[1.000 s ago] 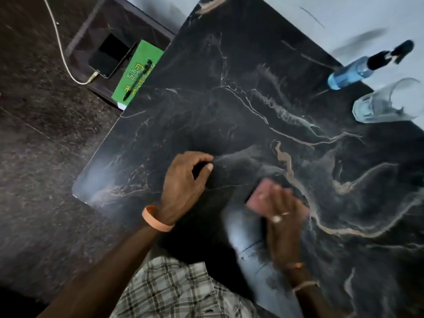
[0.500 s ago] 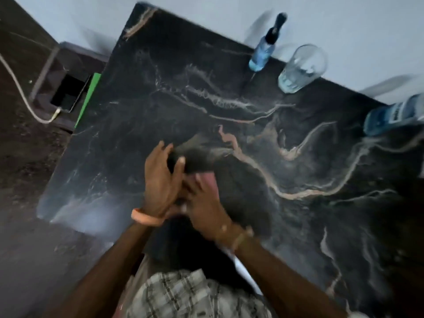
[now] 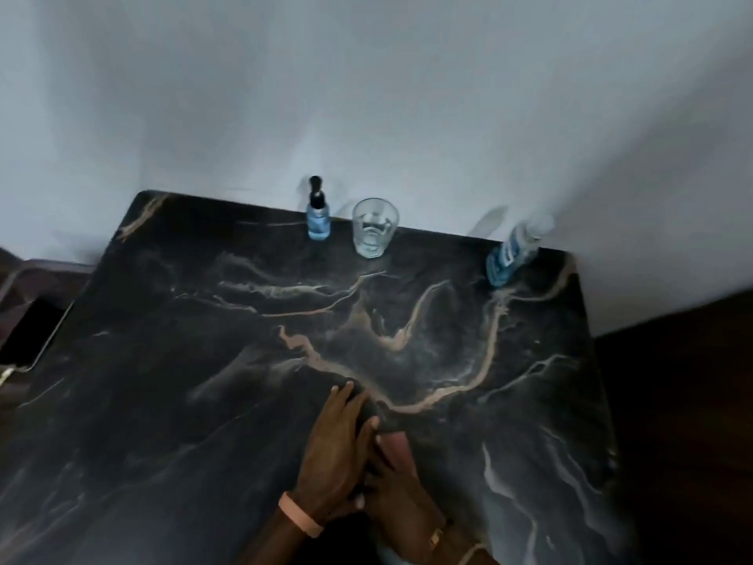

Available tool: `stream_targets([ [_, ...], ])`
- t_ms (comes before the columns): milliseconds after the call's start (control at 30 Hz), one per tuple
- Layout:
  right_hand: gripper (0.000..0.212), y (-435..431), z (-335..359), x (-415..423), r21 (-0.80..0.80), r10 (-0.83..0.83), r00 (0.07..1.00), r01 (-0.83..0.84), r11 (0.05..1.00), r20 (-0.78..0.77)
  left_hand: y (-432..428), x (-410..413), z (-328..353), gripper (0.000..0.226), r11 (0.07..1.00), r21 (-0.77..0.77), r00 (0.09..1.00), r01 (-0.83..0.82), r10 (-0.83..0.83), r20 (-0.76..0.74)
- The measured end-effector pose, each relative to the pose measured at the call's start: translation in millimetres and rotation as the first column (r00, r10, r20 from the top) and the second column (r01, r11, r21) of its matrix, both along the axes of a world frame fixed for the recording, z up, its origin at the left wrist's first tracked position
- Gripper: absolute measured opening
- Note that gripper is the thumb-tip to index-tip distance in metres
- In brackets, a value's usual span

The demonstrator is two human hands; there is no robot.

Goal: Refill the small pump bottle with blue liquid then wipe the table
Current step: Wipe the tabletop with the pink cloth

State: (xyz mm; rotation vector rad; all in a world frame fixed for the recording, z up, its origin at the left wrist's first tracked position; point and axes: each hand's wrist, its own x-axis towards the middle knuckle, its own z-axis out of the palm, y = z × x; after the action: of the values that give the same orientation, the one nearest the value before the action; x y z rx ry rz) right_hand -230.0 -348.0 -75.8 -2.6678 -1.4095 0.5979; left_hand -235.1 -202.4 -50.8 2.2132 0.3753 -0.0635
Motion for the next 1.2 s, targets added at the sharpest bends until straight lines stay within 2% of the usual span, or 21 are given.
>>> stream_targets([
  [67, 0.05, -41.8, 1.6, 15.2, 0.015, -0.034, 0.991, 0.032, 0.999, 0.128, -12.5, 7.4, 0.9, 0.053, 0.996, 0.027, 0.997, 0.08, -0.08, 0.002],
  [133, 0.054, -71.7, 12.0, 36.7, 0.072, -0.23, 0.953, 0.219, 0.973, 0.2, -17.2, 7.8, -4.6, 0.055, 0.986, 0.078, 0.989, 0.148, -0.146, -0.032],
  [200, 0.046, -93.0, 19.8, 46.0, 0.168, -0.525, 0.823, 0.498, 0.851, 0.216, -23.9, 11.4, -7.3, 0.055, 0.974, 0.12, 0.98, 0.19, -0.181, -0.08],
  [233, 0.046, -93.1, 19.2, 45.2, 0.175, -0.647, 0.747, 0.624, 0.762, 0.155, -26.4, 13.3, -7.9, 0.054, 0.969, 0.143, 0.977, 0.203, -0.191, -0.094],
  [267, 0.047, -86.8, 13.6, 36.0, 0.189, -0.68, 0.728, 0.657, 0.73, 0.093, -29.8, 15.0, -8.5, 0.053, 0.963, 0.154, 0.974, 0.22, -0.208, -0.091],
  [333, 0.049, -62.5, 5.0, 11.4, 0.182, -0.571, 0.82, 0.557, 0.81, 0.034, -35.3, 15.7, -10.8, 0.051, 0.963, 0.131, 0.971, 0.238, -0.23, -0.069],
  [433, 0.072, -48.8, 2.5, -10.5, 0.222, -0.345, 0.939, 0.335, 0.916, 0.005, -44.9, 14.6, -15.1, 0.053, 0.956, 0.114, 0.961, 0.27, -0.26, -0.089],
  [500, 0.057, -60.5, 13.5, 0.5, 0.057, -0.28, 0.952, 0.275, 0.96, 0.127, -48.4, 13.7, -16.0, 0.058, 0.942, 0.136, 0.95, 0.307, -0.294, -0.108],
  [567, 0.046, -86.5, 11.1, 18.0, -0.015, -0.193, 0.943, 0.204, 0.979, 0.272, -50.2, 12.3, -17.5, 0.07, 0.937, 0.153, 0.948, 0.315, -0.304, -0.092],
  [600, 0.044, -95.0, 11.4, 23.7, 0.042, -0.289, 0.915, 0.289, 0.957, 0.281, -50.7, 11.4, -17.9, 0.063, 0.94, 0.149, 0.951, 0.306, -0.293, -0.102],
  [667, 0.047, -92.0, 12.3, 22.1, 0.22, -0.588, 0.8, 0.556, 0.802, 0.122, -51.7, 10.5, -16.8, 0.049, 0.945, 0.128, 0.952, 0.3, -0.288, -0.106],
  [700, 0.053, -84.6, 10.6, 14.3, 0.264, -0.644, 0.758, 0.603, 0.752, 0.101, -53.3, 10.1, -17.9, 0.048, 0.943, 0.122, 0.95, 0.31, -0.301, -0.083],
  [733, 0.063, -75.1, 6.3, 0.5, 0.266, -0.625, 0.768, 0.579, 0.771, 0.141, -55.5, 10.2, -18.5, 0.047, 0.939, 0.12, 0.946, 0.323, -0.316, -0.07],
  [800, 0.076, -66.7, -6.4, -21.6, 0.216, -0.448, 0.859, 0.402, 0.89, 0.247, -58.5, 9.4, -18.0, 0.046, 0.936, 0.12, 0.943, 0.332, -0.327, -0.061],
  [900, 0.057, -101.8, 1.3, -18.7, -0.001, -0.252, 0.924, 0.263, 0.965, 0.287, -57.0, 7.0, -19.1, 0.055, 0.935, 0.13, 0.944, 0.33, -0.327, -0.043],
  [933, 0.048, -115.1, 5.5, -10.4, 0.002, -0.25, 0.927, 0.259, 0.966, 0.28, -55.9, 6.0, -19.7, 0.061, 0.933, 0.139, 0.943, 0.332, -0.331, -0.029],
  [967, 0.045, -124.4, 9.6, -1.1, 0.105, -0.377, 0.882, 0.362, 0.926, 0.283, -55.0, 4.8, -20.0, 0.06, 0.935, 0.133, 0.944, 0.328, -0.328, -0.021],
  [1033, 0.062, -123.0, 14.1, 12.6, 0.248, -0.738, 0.662, 0.699, 0.671, 0.132, -54.3, 3.7, -18.1, 0.046, 0.947, 0.088, 0.951, 0.31, -0.308, -0.029],
  [1067, 0.066, -112.5, 11.3, 13.9, 0.27, -0.816, 0.567, 0.774, 0.573, 0.108, -54.3, 3.7, -18.2, 0.044, 0.953, 0.065, 0.955, 0.297, -0.295, -0.031],
  [1100, 0.064, -101.0, 8.9, 15.1, 0.279, -0.834, 0.544, 0.791, 0.545, 0.089, -54.2, 4.0, -17.7, 0.044, 0.96, 0.031, 0.96, 0.278, -0.277, -0.032],
  [1200, 0.057, -70.5, 14.1, 32.7, 0.231, -0.728, 0.686, 0.71, 0.666, -0.01, -51.9, 6.6, -6.6, 0.04, 0.982, -0.109, 0.988, 0.152, -0.152, 0.008],
])
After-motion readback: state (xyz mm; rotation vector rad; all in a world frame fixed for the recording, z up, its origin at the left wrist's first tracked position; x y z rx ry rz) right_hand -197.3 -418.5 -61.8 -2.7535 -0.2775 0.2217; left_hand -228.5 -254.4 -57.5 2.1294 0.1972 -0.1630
